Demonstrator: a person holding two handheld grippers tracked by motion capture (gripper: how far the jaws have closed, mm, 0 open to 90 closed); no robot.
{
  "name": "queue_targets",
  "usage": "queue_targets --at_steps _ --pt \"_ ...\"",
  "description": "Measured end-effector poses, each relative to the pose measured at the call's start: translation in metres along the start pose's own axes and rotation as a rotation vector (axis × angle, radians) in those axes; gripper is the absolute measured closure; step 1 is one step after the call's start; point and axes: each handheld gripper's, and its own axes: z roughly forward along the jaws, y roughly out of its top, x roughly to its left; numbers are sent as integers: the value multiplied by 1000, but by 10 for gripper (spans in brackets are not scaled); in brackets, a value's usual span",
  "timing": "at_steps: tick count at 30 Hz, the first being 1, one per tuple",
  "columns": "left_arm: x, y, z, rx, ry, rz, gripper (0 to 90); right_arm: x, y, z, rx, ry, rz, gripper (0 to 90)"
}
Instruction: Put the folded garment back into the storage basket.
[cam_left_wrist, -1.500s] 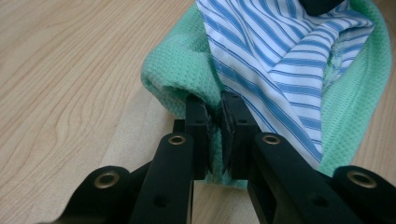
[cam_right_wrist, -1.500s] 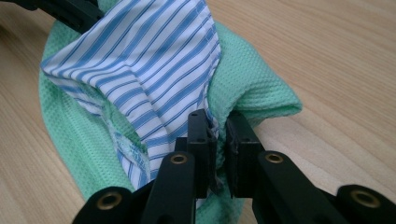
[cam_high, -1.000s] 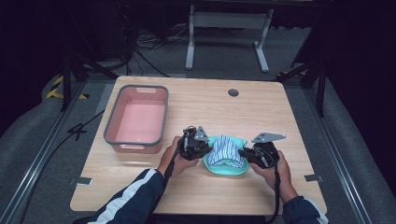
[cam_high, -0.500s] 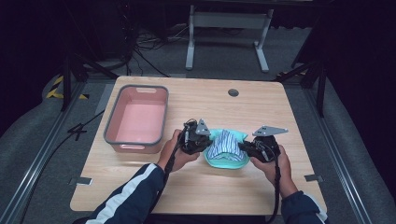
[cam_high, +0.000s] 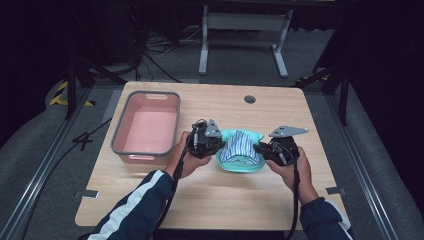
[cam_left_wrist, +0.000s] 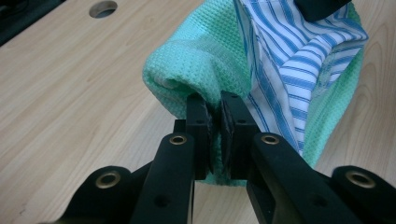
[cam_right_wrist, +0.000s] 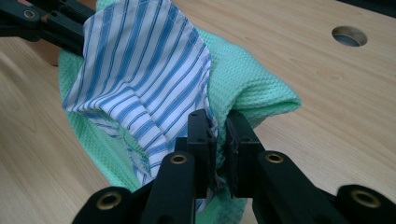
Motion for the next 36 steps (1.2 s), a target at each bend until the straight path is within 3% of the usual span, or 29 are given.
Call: queue_targets --at_steps 15,30,36 --pt "17 7 -35 -24 56 1 830 16 40 -1 -17 -6 -58 817" --pt "43 2 -77 -62 145 -40 830 42 87 16 -53 18 -102 817" --pt "51 -4 -89 -65 159 -60 830 49 98 21 -64 30 -117 817"
